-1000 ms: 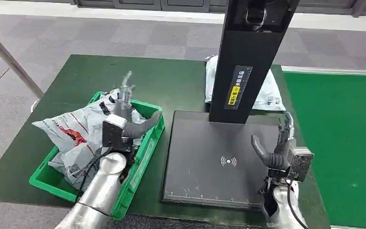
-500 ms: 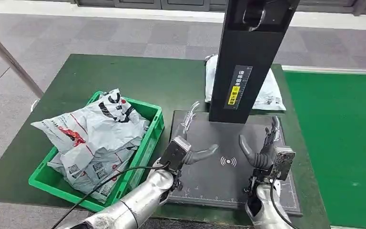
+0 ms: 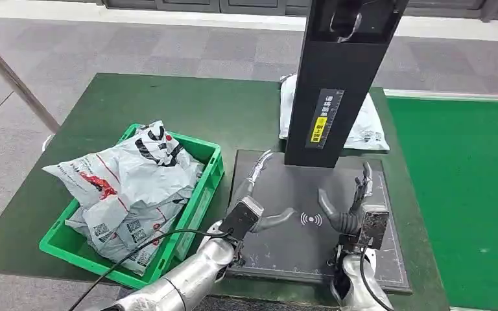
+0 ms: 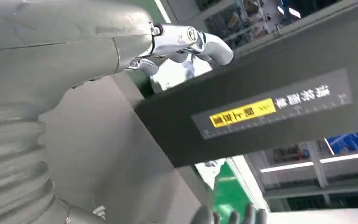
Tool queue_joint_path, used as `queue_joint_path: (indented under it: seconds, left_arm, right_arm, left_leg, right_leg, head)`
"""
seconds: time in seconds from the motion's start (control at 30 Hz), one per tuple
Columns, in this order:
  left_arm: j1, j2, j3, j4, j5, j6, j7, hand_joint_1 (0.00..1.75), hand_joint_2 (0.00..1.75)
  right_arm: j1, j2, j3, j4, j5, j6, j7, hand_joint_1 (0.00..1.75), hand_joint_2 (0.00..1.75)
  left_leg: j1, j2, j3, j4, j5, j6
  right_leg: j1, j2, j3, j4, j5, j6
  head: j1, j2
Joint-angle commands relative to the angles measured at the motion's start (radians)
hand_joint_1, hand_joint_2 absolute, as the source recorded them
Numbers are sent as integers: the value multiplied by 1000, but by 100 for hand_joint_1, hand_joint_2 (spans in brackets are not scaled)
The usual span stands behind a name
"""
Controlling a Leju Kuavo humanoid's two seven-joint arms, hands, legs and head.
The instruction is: Moved the parcel from conveyor to table for the left to box.
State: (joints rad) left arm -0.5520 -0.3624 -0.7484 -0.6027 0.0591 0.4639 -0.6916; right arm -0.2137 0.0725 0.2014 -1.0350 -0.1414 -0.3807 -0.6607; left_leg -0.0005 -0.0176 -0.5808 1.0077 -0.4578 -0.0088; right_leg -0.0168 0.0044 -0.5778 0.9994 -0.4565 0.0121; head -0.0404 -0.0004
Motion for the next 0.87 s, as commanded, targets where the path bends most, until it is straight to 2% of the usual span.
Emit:
queue_joint_path:
  seconds: [0.03, 0.2, 0.4, 0.6, 0.7, 0.8, 0.87]
  left_arm:
    - [-27, 15, 104, 87, 14, -79, -7, 0, 175]
    - [-99, 13, 67, 111, 22, -116, -5, 0, 175]
    - [-117, 13, 63, 131, 15, -127, -7, 0, 175]
    - [-246, 13, 111, 85, 48, -184, 103, 0, 175]
    - [-253, 13, 112, 56, 89, -175, 110, 0, 175]
    - [-237, 13, 109, 58, 104, -153, 76, 0, 175]
    - [-210, 13, 106, 91, 155, -193, 33, 0, 175]
  right_arm:
    - [-65, -40, 18, 88, -32, 18, -4, 0, 175]
    - [-31, -39, -1, 19, 2, 8, 28, 0, 175]
    - [-31, -37, 2, 8, 15, -1, 29, 0, 175]
    - [-83, -18, 35, -13, 46, 19, 85, 0, 175]
    - [-81, -5, 32, -22, 57, 18, 93, 0, 175]
    - [-64, 2, 22, -41, 54, 26, 94, 0, 175]
    - [-55, 8, 4, -50, 58, 29, 87, 0, 175]
  left_leg:
    - [1, 4, 2, -2, 0, 0]
    - [0, 1, -1, 0, 0, 0]
    - [0, 3, 1, -1, 1, -1]
    - [1, 4, -3, 3, 0, -1]
    - [1, 5, -3, 2, 1, -1]
    - [0, 3, -1, 0, 1, 0]
    - [1, 5, 1, -1, 1, -1]
  right_leg:
    - [1, 2, 2, -2, 2, -1]
    - [1, -1, 0, 0, 0, -1]
    - [1, 1, 1, -2, 1, -1]
    - [1, 2, -4, 2, 1, -1]
    - [1, 3, -4, 2, 2, -2]
    - [1, 2, -1, 1, 2, -1]
    - [1, 3, 0, 0, 2, -2]
  head:
    - [0, 0]
    - [0, 0]
    - [0, 0]
    - [0, 0]
    - [0, 0]
    - [0, 0]
    - [0, 0]
